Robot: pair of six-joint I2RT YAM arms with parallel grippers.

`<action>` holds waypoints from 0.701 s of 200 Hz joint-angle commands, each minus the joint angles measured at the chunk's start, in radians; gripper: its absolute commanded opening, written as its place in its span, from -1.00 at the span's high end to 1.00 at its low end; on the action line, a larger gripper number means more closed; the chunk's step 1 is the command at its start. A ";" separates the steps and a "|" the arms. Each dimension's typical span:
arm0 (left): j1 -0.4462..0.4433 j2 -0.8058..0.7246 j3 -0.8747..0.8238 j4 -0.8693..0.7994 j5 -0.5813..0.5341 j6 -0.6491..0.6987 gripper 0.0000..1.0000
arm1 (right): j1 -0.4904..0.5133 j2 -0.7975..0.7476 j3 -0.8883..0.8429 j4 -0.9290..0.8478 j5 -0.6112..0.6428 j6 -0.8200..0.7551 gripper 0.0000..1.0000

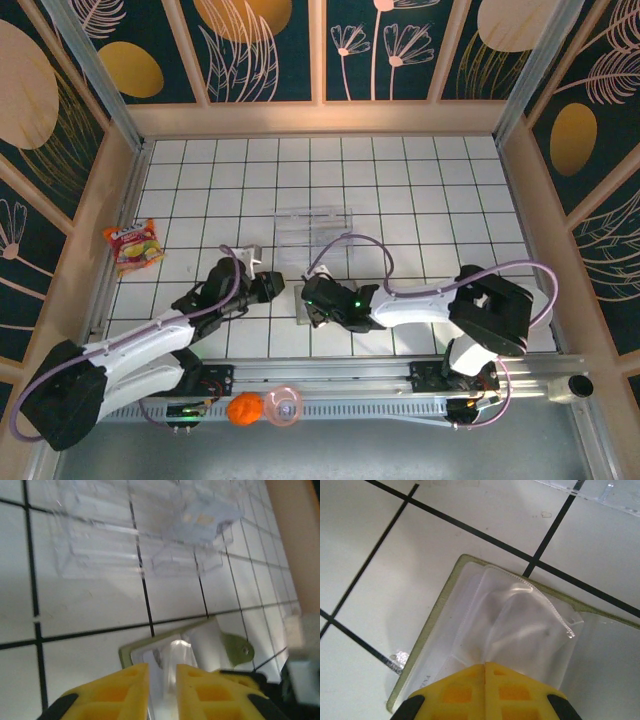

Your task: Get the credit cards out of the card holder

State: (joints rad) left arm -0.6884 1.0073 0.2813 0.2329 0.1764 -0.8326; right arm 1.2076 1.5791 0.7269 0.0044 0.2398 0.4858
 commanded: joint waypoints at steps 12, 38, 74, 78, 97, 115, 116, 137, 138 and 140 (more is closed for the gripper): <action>-0.054 0.101 -0.003 0.045 0.007 -0.011 0.80 | -0.013 -0.048 -0.036 0.092 -0.019 0.044 0.93; -0.090 0.179 0.015 0.071 0.018 -0.005 0.97 | -0.012 -0.059 -0.052 0.108 -0.022 0.057 0.93; -0.142 0.278 0.063 0.107 0.027 0.007 0.96 | -0.012 -0.072 -0.069 0.140 -0.031 0.069 0.93; -0.147 0.288 0.069 0.111 0.030 0.007 0.95 | -0.012 -0.075 -0.071 0.145 -0.031 0.071 0.93; -0.156 0.328 0.082 0.122 0.039 0.005 0.95 | -0.013 -0.089 -0.084 0.172 -0.044 0.074 0.86; -0.158 0.334 0.085 0.127 0.043 -0.001 0.90 | -0.012 -0.121 -0.086 0.155 -0.031 0.079 0.56; -0.158 0.334 0.087 0.128 0.043 -0.001 0.90 | -0.013 -0.124 -0.086 0.151 -0.027 0.080 0.55; -0.175 0.332 0.101 0.139 0.052 -0.006 0.81 | -0.018 -0.220 -0.119 0.106 0.025 0.096 0.24; -0.176 0.332 0.103 0.139 0.052 -0.006 0.81 | -0.018 -0.225 -0.120 0.104 0.027 0.097 0.23; -0.178 0.335 0.107 0.138 0.052 -0.007 0.81 | -0.020 -0.236 -0.125 0.099 0.030 0.099 0.22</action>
State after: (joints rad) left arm -0.8444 1.3361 0.3454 0.3206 0.2028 -0.8398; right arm 1.1984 1.4605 0.6353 0.1238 0.2066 0.5545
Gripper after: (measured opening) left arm 0.085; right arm 0.345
